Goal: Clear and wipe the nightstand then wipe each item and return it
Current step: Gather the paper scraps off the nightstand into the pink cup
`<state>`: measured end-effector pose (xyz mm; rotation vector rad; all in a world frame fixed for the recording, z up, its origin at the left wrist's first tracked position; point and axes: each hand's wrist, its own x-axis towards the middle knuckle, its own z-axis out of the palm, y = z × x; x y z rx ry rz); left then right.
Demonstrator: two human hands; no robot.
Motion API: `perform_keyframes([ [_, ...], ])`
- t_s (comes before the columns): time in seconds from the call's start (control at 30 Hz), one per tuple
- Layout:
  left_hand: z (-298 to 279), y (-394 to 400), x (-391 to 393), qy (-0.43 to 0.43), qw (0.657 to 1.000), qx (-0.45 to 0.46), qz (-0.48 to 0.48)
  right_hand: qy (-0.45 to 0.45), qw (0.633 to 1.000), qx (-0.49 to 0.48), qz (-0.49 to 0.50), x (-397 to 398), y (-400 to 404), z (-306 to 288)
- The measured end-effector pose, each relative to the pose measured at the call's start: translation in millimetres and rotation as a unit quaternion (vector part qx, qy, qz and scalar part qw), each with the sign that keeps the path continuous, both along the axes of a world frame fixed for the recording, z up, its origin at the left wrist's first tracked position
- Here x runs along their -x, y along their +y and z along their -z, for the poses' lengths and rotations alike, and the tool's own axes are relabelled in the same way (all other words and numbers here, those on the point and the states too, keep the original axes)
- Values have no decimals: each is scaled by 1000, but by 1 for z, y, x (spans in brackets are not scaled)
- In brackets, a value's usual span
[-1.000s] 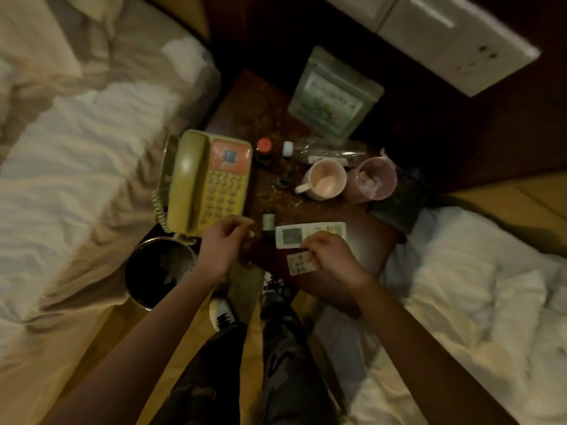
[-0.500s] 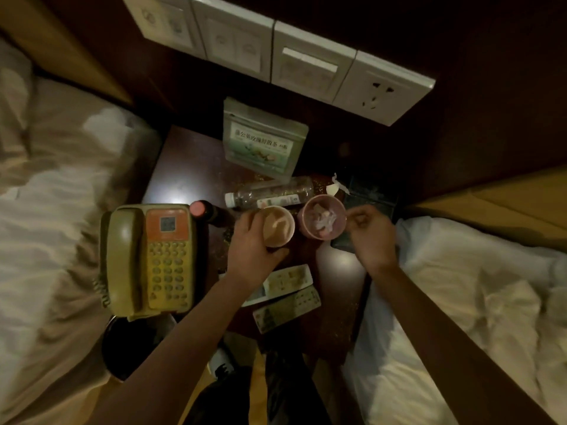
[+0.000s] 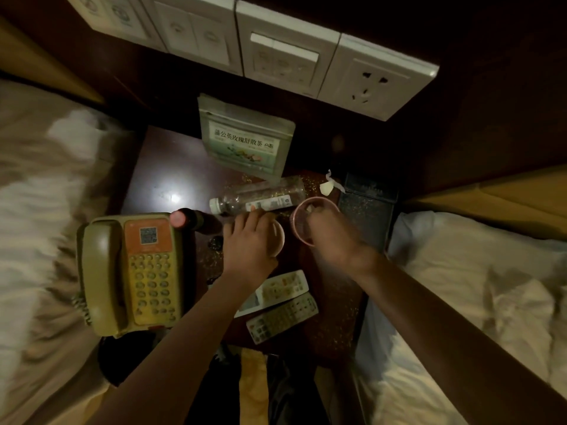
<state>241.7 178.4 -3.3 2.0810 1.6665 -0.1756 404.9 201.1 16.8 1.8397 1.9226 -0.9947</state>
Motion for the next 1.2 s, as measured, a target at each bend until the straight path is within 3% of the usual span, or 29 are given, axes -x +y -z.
perform_keyframes([
  [0.3, 7, -14, 23, -62, 996, -57, 23, -86, 996, 12, -15, 18, 20, 18],
  [0.53, -4, -33, 42, -177, 973, -108, -102, -79, 997, -5, 26, 20, 18, 22],
  [0.77, -21, -44, 32, -299, 935, -74, -176, -27, 993, 111, 27, 24, 17, 23],
  [0.87, -40, -35, 16, -378, 863, 14, -336, 4, 992, 113, 49, 27, 15, 17],
  [1.0, -54, -19, 1, -459, 700, 140, -528, 71, 987, 80, 120, 27, 2, -14],
  [1.1, -59, -16, -7, -523, 609, 212, -558, 159, 957, -22, 243, 31, -21, -56],
  [1.2, -73, -17, -15, -595, 538, 300, -516, 245, 913, -73, 319, 46, -49, -84],
])
